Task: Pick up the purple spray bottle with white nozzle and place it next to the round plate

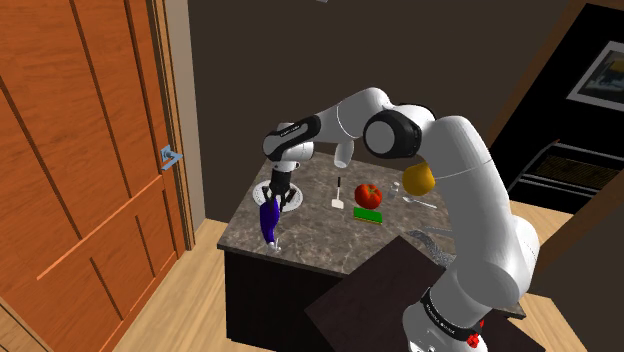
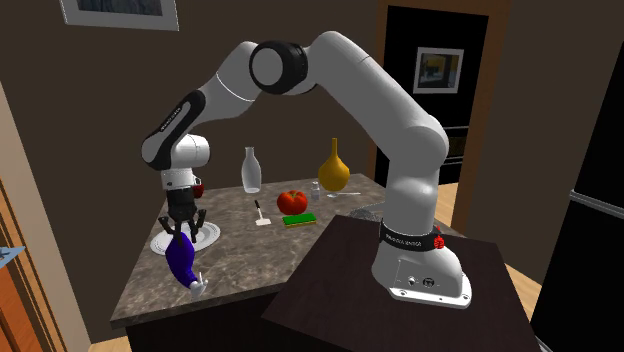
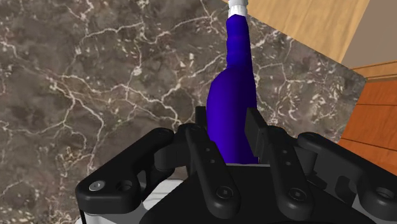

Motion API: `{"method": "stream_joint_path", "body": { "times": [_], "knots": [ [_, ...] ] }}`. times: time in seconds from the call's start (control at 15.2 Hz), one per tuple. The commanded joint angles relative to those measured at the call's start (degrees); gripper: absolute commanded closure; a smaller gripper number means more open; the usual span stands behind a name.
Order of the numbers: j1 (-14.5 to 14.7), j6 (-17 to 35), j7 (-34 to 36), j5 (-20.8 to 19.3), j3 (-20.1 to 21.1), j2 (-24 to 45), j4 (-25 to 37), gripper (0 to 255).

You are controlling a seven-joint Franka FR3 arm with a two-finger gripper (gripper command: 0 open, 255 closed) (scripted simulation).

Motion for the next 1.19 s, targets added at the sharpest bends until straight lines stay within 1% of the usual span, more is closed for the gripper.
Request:
{"method": "stream_joint_path", "body": {
  "times": [0.0,0.33,0.4,0.73,0.99,1.12],
  "knots": [
    [-0.05,0.16,-0.10,0.01,0.00,0.28,0.14,255],
    [-0.05,0.16,-0.09,0.01,0.00,0.28,0.14,255],
    [-0.05,0.16,-0.09,0.01,0.00,0.28,0.14,0],
    [-0.05,0.15,-0.10,0.01,0.00,0.28,0.14,0],
    [-0.83,-5.53,0.44,-0.74,-0.55,-2.44,3.02,0],
    [-0.83,-5.53,0.44,-0.74,-0.55,-2.44,3.01,0]
  ]
}}
